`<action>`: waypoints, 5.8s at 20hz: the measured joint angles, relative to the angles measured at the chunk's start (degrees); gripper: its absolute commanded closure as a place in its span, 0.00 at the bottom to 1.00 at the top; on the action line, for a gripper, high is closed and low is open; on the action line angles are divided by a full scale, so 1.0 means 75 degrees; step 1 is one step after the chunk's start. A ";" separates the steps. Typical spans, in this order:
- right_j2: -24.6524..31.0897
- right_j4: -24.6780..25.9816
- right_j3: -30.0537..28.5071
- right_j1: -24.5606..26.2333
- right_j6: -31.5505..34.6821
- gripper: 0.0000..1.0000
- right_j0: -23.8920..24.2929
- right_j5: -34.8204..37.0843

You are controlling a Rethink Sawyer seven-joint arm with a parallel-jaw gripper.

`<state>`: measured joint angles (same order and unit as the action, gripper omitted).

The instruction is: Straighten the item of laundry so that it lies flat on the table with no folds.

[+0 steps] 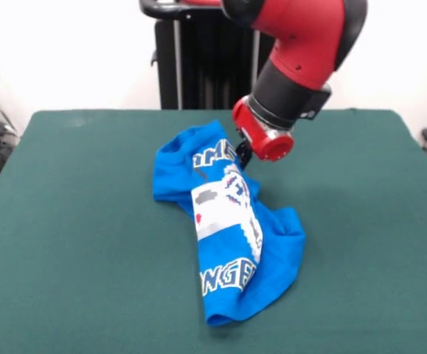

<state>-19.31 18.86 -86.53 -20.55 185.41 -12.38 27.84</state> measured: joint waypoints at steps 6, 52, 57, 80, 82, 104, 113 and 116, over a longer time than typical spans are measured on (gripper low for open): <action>0.0023 -0.0255 0.0027 -0.0054 0.0000 1.00 0.0178 0.0005; 0.4647 -0.3980 -0.1668 -0.2457 0.0000 0.00 0.2268 0.1128; 0.4506 -0.3778 -0.1212 -0.2780 0.0000 0.00 0.2275 0.2582; 0.1585 0.0158 0.2324 -0.1627 0.0000 0.00 0.1034 0.3700; 0.1445 0.0222 0.2433 -0.1365 0.0000 0.00 0.1042 0.3451; 0.2005 -0.0684 0.2252 -0.0658 -0.0088 0.00 0.2843 0.3389; 0.2565 -0.0951 0.1863 -0.1481 -0.0396 0.00 0.3511 0.3659; 0.2728 -0.1035 0.1704 -0.1584 -0.0487 0.00 0.3599 0.3617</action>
<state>1.15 11.10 -73.75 -32.43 181.76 14.61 54.96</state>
